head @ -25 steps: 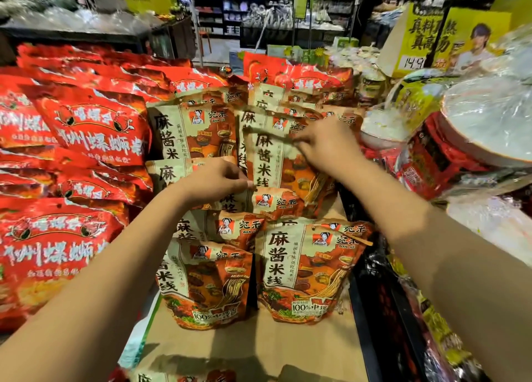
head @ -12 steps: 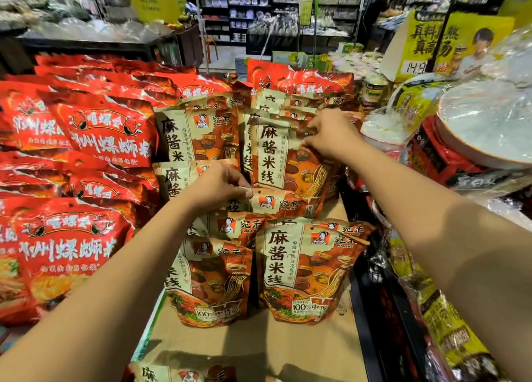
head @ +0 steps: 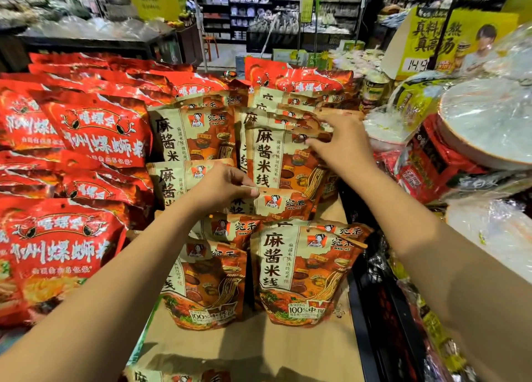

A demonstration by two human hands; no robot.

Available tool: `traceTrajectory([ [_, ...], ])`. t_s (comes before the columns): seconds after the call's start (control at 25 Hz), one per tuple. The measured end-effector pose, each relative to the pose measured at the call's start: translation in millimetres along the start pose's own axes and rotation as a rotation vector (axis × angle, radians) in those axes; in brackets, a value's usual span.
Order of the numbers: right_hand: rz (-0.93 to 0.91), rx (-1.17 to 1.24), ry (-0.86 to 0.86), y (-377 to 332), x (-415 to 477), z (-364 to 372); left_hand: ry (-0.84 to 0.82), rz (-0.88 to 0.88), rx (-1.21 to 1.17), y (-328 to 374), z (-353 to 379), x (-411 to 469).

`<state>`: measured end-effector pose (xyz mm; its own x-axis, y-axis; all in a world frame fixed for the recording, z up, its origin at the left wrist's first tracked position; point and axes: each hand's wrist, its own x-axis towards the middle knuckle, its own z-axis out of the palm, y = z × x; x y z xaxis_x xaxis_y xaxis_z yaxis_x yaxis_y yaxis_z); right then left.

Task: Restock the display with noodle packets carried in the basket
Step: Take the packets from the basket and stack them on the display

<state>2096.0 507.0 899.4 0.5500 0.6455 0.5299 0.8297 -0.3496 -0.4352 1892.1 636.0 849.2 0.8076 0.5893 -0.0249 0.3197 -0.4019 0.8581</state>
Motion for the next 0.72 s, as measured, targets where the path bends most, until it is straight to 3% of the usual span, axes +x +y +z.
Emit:
traceTrajectory([
  [0.04,-0.028,0.041,0.131,3,-8,-6,-0.005,-0.007,-0.034,2,4,2],
  [0.08,-0.023,0.086,0.156,8,-18,-11,-0.003,-0.012,-0.063,5,10,3],
  [0.28,0.118,0.244,-0.451,30,-48,-20,-0.011,0.028,-0.171,28,31,9],
  [0.36,0.111,0.304,-0.526,33,-46,-18,-0.045,0.038,-0.184,33,37,8],
  [0.44,0.097,0.269,-0.485,32,-45,-15,-0.040,0.032,-0.167,34,36,7],
  [0.52,0.175,0.290,-0.323,35,-43,-11,0.093,0.065,-0.021,30,24,7],
  [0.6,0.269,0.302,-0.240,38,-40,-10,0.357,0.138,0.272,16,2,9],
  [0.64,0.269,0.214,-0.282,40,-38,-9,0.443,0.158,0.402,4,-11,12],
  [0.72,0.222,-0.044,-0.422,43,-35,-11,0.443,0.089,0.592,-20,-30,18],
])
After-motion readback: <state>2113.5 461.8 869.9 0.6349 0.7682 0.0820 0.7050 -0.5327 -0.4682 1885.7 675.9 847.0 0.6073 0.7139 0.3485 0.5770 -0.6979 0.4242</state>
